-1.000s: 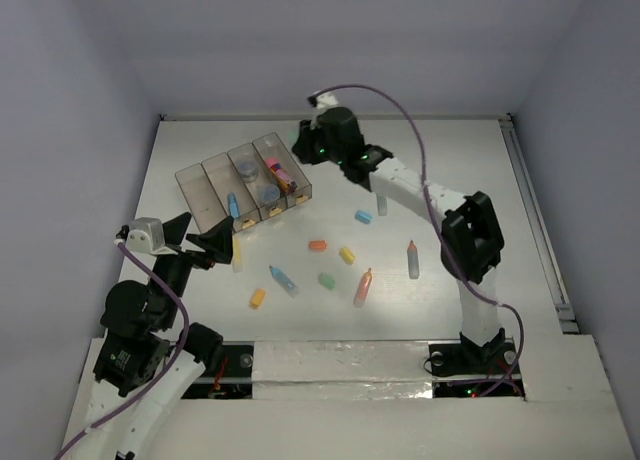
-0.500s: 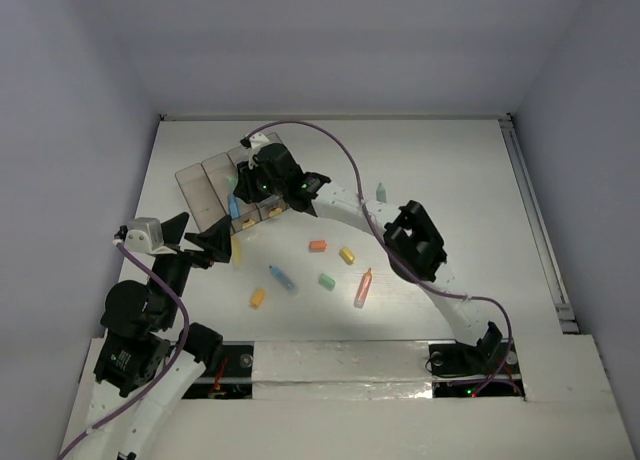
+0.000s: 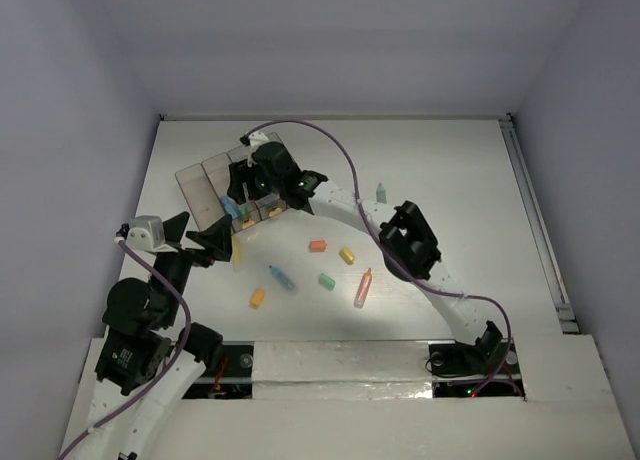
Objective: Sort the stationery into containers
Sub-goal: Place the pen in the storage box, then pick up the pen from the center of the board.
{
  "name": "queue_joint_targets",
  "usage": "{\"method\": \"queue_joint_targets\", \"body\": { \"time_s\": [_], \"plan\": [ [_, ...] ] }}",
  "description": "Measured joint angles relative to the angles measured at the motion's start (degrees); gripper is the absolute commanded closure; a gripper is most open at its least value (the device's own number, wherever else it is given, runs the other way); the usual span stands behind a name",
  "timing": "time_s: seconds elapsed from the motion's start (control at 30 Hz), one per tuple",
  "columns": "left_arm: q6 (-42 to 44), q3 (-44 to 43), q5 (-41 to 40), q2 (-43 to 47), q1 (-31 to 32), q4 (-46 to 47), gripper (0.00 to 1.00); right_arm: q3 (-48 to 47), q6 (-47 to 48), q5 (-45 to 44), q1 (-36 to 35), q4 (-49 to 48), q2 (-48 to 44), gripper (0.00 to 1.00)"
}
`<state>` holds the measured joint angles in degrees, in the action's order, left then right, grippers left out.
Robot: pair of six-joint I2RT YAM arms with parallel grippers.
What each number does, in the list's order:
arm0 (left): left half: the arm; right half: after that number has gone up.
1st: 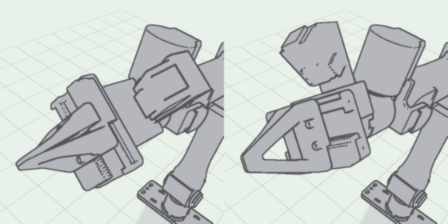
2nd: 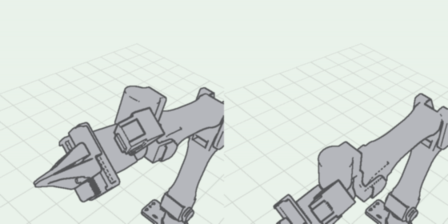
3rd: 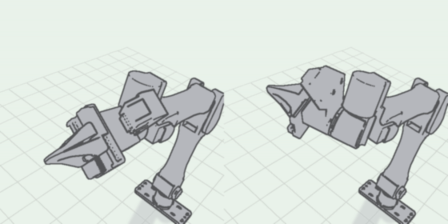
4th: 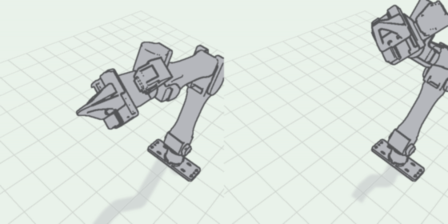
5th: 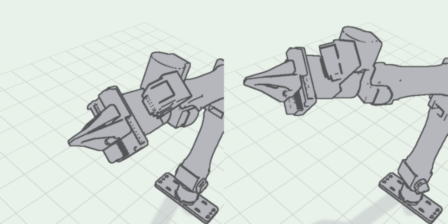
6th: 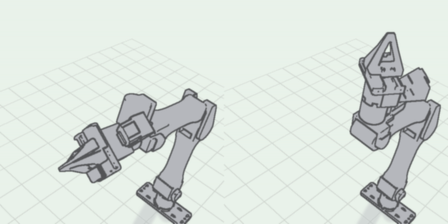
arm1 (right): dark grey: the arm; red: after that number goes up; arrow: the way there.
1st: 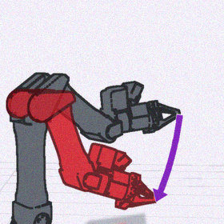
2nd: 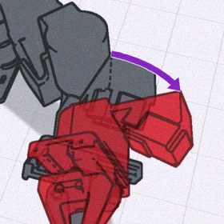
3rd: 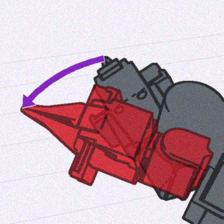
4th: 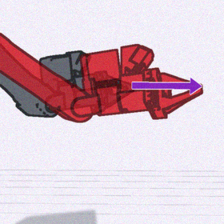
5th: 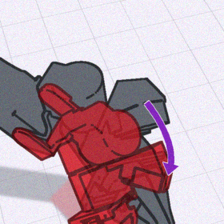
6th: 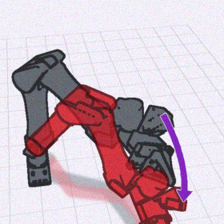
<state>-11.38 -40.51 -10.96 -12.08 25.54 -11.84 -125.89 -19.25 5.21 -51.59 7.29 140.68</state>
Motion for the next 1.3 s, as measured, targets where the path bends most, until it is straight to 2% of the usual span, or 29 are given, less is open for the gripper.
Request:
{"method": "queue_joint_targets", "body": {
  "time_s": [0.1,0.13,0.2,0.23,0.33,0.4,0.53,0.6,0.7,0.77,0.9,1.03,1.13,1.2,1.3],
  "plan": [
    [0.0,0.0,0.0,-0.2,-0.2,0.0,0.01,1.9,0.0,0.3,0.0,-0.5,-1.4,0.29],
    [0.0,0.0,0.0,-0.2,-0.2,0.0,0.01,3.9,0.0,0.4,0.0,-1.2,-2.8,0.38],
    [0.0,0.0,0.1,-0.2,-0.3,0.0,0.01,9.0,0.1,0.7,-0.1,-1.8,-6.6,0.47],
    [0.0,0.0,0.1,-0.2,-0.5,0.0,0.01,12.0,-0.1,0.7,-0.2,-2.4,-9.0,0.64],
    [0.0,0.0,0.3,-0.2,-0.6,0.0,0.01,21.4,-0.6,0.8,-1.0,-3.6,-16.8,0.84],
    [0.0,0.0,0.4,-0.2,-0.7,0.0,0.01,27.7,-0.9,0.5,-2.1,-5.4,-22.1,0.91],
    [0.0,0.0,0.6,-0.2,-0.8,0.0,0.01,40.5,-1.8,-0.8,-4.7,-7.8,-31.0,0.94],
    [0.0,0.0,0.9,-0.2,-0.9,0.0,0.01,47.3,-2.1,-1.5,-5.9,-7.6,-34.9,0.94],
    [0.0,0.0,1.1,-0.2,-0.9,0.0,0.01,55.3,-2.3,-3.8,-6.2,-4.8,-39.3,0.89],
    [0.0,0.0,1.3,-0.2,-0.9,0.0,0.01,58.9,-2.4,-6.4,-5.8,-1.8,-41.7,0.78],
    [0.0,0.0,1.6,-0.3,-1.2,0.0,0.01,63.1,-2.2,-11.3,-5.4,3.5,-45.7,0.66],
    [0.0,0.0,1.7,-0.9,-1.3,0.0,0.01,63.0,-2.0,-11.0,-5.3,4.4,-46.5,0.49],
    [0.0,0.0,1.8,-1.3,-1.7,0.0,0.01,61.1,-2.1,-8.9,-5.8,3.6,-44.4,0.41],
    [0.0,0.0,1.8,-1.3,-1.9,0.0,0.01,56.3,-2.1,-7.8,-6.4,2.7,-41.2,0.36],
    [0.0,0.0,1.9,-1.3,-2.3,0.0,0.01,45.5,-1.2,-6.8,-8.7,1.7,-30.4,0.35]
  ]
}}
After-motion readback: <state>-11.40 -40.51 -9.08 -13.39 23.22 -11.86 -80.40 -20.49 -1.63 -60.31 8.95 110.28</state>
